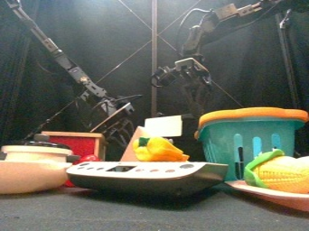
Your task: Put cleaver back in holder
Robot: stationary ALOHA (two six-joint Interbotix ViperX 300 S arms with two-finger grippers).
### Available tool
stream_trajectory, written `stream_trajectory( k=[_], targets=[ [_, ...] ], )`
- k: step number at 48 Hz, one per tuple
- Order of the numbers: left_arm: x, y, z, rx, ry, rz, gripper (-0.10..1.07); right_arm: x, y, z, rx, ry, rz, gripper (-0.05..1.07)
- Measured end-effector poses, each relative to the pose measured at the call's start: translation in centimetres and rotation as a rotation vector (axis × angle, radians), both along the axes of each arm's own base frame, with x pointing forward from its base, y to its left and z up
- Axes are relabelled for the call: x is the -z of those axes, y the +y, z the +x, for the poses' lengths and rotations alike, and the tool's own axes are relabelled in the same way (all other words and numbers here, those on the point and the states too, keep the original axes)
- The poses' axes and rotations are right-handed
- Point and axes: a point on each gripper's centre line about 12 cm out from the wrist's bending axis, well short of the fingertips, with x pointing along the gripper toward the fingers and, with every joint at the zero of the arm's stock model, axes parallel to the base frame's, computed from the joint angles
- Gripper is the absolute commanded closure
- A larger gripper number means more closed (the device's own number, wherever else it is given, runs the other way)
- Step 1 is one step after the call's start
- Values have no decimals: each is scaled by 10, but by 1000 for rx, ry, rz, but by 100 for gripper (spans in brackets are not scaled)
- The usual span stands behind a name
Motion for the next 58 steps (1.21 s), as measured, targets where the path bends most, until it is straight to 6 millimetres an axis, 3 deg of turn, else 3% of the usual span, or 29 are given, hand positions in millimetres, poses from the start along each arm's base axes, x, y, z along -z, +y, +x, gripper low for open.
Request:
stream_trajectory(
  k=[29,47,58],
  targets=[
    [0,0,0,-1,-1,-1,27,-30,1,1,4,29,24,45],
    [-2,-1,-1,5,-2,5,27,-62,2,-2,2,122,91,45],
    [1,-3,-4,28,19,24,27,-70,0,17,-1,150,202,45]
  ],
)
